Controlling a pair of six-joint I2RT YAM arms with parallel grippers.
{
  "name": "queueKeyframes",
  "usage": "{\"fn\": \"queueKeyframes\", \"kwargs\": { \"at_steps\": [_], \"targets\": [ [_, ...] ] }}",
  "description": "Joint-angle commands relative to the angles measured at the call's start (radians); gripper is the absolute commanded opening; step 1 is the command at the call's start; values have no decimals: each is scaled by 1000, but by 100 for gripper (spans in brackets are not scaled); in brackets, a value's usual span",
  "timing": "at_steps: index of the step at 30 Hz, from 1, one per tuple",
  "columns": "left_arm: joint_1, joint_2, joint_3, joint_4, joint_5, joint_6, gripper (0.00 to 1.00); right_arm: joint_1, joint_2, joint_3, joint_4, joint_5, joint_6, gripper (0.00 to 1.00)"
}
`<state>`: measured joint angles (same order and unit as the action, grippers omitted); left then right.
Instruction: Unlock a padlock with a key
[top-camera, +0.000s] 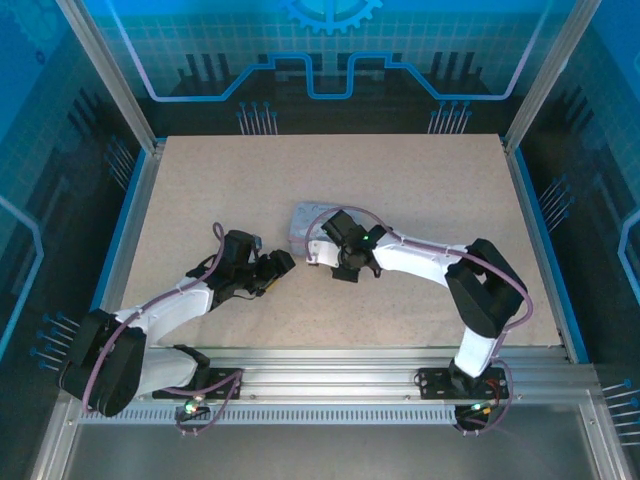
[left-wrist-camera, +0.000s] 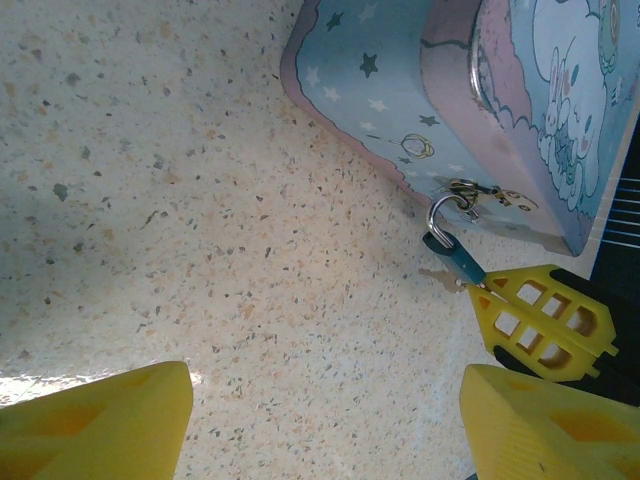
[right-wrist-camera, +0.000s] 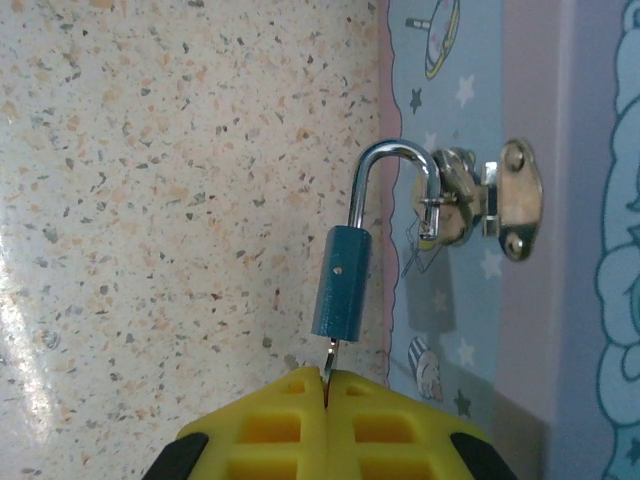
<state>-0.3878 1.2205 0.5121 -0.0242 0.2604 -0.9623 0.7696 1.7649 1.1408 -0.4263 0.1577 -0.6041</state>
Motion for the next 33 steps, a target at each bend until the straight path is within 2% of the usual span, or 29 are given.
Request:
{"fn": "queueKeyframes", "kwargs": {
  "at_steps": [1, 19, 33],
  "targets": [
    [6, -1, 6, -3, 26, -4, 72, -5, 22, 32, 9, 14, -44, 0],
    [6, -9, 11, -14, 25, -5, 72, -21, 12, 28, 41, 24, -71, 0],
    [6, -7, 11, -10, 25, -5, 73, 17, 23, 38, 45, 31, -61, 0]
  ]
}}
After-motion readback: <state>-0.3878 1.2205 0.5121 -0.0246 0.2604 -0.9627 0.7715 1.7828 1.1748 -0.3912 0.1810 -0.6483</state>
